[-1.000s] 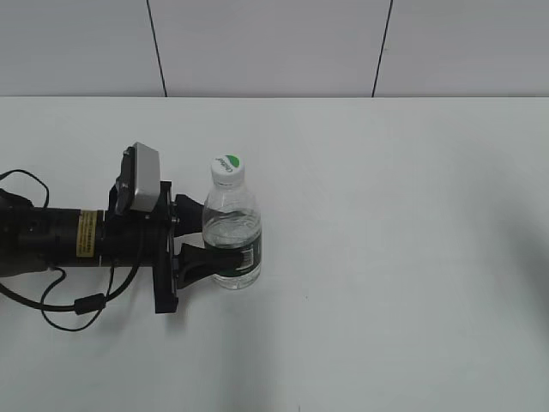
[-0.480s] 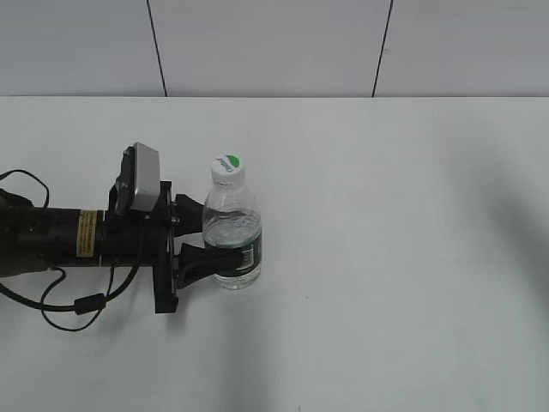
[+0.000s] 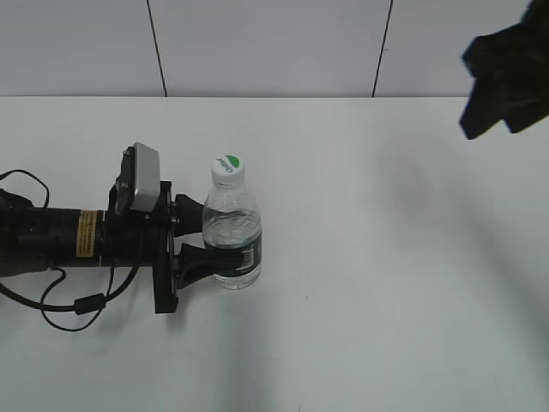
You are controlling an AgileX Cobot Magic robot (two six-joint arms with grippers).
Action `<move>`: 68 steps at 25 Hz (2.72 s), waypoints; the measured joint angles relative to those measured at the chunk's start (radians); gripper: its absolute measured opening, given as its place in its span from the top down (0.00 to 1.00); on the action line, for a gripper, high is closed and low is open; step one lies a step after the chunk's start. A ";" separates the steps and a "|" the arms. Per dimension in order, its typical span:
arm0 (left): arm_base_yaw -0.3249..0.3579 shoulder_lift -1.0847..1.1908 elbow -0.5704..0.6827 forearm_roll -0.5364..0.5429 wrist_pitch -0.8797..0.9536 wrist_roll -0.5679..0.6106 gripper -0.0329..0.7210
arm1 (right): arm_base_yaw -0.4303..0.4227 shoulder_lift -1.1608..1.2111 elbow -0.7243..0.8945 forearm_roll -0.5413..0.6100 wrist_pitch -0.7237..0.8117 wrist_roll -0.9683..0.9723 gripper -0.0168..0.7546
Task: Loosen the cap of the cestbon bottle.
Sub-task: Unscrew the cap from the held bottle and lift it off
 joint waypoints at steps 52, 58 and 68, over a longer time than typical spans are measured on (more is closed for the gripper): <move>0.000 0.000 0.000 0.003 -0.001 0.000 0.48 | 0.457 0.488 -0.471 0.003 0.009 -0.302 0.59; 0.000 0.000 0.000 0.004 -0.001 0.000 0.48 | 0.457 0.487 -0.477 -0.004 0.010 -1.034 0.59; 0.000 0.000 -0.001 0.004 0.000 0.000 0.48 | 0.457 0.481 -0.481 0.000 0.009 -1.393 0.59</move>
